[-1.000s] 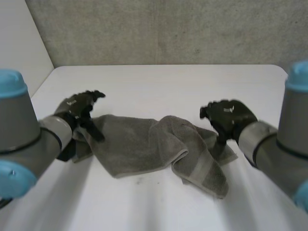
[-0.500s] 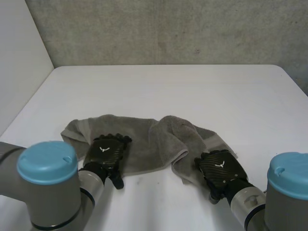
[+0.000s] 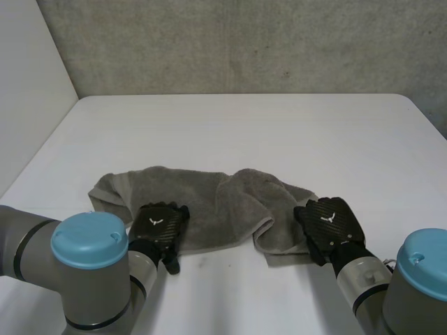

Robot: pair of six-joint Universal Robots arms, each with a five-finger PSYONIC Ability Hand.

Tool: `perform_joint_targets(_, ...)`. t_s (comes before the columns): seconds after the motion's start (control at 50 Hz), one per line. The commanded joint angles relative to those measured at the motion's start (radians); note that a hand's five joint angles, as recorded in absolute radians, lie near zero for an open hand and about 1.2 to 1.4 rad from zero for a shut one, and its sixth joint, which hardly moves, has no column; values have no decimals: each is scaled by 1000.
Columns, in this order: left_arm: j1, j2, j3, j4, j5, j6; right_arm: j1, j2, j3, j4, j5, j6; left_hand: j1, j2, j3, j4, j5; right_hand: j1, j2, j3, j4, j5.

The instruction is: Fold the towel.

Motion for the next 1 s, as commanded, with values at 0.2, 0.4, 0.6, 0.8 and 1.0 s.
perform_joint_targets(0.2,3,-7,17,36,1,1,-52,-82,3,1,-11,-13,402,400,400,402,398,54,70,71,58,50)
perform_joint_targets(0.4,8,-36,46,65,4,3,-67,-87,-6,3,-12,-19,956,953,954,955,952,54,70,71,58,50)
perform_joint_targets(0.6,41,-2,73,44,-1,4,-142,-87,-101,95,-11,-103,1013,1010,1010,1012,1008,54,70,71,58,50)
perform_joint_targets(0.8,118,270,112,-110,12,75,-178,-309,-323,362,-34,-113,1013,1010,1010,1012,1008,54,70,71,58,50)
perform_joint_targets(1.0,126,523,310,-418,93,72,-199,-385,-639,755,-63,-114,1013,1010,1010,1012,1008,54,70,71,58,50)
